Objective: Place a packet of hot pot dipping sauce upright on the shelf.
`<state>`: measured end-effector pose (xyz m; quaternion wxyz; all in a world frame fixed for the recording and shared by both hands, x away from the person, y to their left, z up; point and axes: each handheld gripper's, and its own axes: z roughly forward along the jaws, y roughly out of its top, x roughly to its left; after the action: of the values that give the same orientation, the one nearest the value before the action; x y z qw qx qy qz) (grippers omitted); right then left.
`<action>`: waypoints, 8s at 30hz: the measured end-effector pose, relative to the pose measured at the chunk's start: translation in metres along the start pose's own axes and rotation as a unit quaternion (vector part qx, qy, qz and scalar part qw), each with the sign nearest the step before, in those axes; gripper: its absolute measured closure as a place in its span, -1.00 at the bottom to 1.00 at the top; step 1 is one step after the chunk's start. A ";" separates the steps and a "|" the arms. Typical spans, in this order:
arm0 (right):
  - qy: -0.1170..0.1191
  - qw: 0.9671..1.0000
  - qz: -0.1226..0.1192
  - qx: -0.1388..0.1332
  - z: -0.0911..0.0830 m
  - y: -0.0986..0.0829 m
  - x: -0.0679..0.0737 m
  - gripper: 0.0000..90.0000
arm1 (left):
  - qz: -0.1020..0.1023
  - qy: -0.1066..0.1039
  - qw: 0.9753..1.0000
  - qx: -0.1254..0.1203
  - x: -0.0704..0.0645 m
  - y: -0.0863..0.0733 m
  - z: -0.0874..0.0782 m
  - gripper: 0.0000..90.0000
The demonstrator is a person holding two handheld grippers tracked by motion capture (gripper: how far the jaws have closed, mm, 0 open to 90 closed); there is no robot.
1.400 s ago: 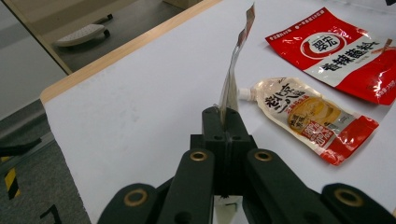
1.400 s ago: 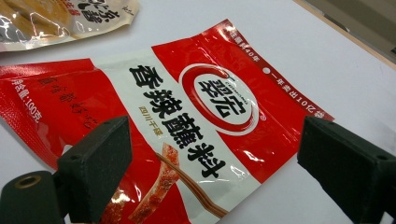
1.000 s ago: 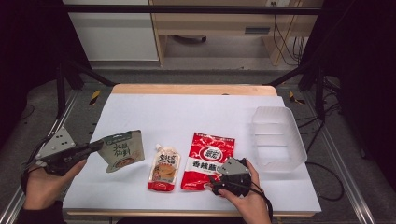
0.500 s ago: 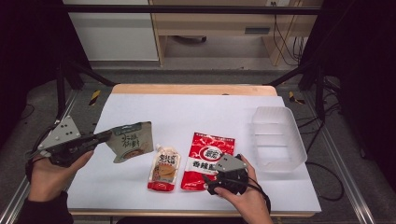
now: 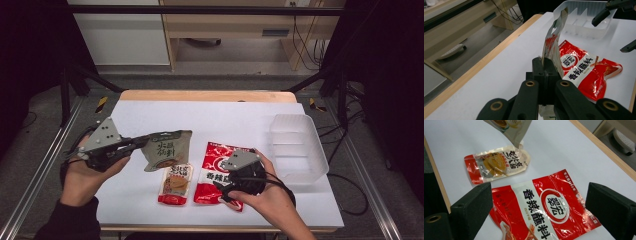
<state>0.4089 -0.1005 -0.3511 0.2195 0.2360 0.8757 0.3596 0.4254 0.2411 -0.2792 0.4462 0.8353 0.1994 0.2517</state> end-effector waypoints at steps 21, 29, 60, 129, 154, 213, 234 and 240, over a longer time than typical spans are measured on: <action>-0.011 0.999 -0.031 0.024 -0.013 0.005 -0.016 -0.66 | 0.016 -0.032 0.999 0.002 -0.015 0.023 0.039 1.00; -0.013 0.999 -0.043 0.027 -0.016 0.009 -0.019 -0.58 | 0.023 -0.040 0.999 0.004 -0.020 0.028 0.048 1.00; -0.038 0.992 -0.114 0.034 -0.019 0.035 -0.047 -0.14 | 0.064 -0.088 0.994 0.012 -0.054 0.046 0.088 1.00; -0.180 0.980 -0.052 0.071 -0.079 -0.037 -0.232 1.00 | -0.154 0.136 0.978 -0.029 -0.008 -0.157 0.035 -0.82; -0.186 0.979 -0.023 0.081 -0.062 -0.075 -0.255 1.00 | -0.162 0.136 0.977 -0.019 -0.007 -0.164 0.032 -0.82; -0.237 0.963 0.083 0.097 -0.020 -0.098 -0.262 -0.60 | -0.156 0.127 0.979 -0.010 -0.008 -0.164 0.037 -0.82; -0.226 0.974 0.018 0.021 -0.087 -0.049 -0.178 -0.78 | -0.137 0.109 0.984 0.010 -0.014 -0.162 0.043 -0.85; -0.176 0.984 -0.015 0.001 -0.078 -0.026 -0.127 -0.73 | -0.136 0.093 0.986 0.017 -0.020 -0.162 0.045 -0.86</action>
<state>0.4594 -0.2305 -0.2931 0.3749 0.2829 0.8271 0.3087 0.4185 0.2859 -0.4425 0.4417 0.7809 0.3557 0.2619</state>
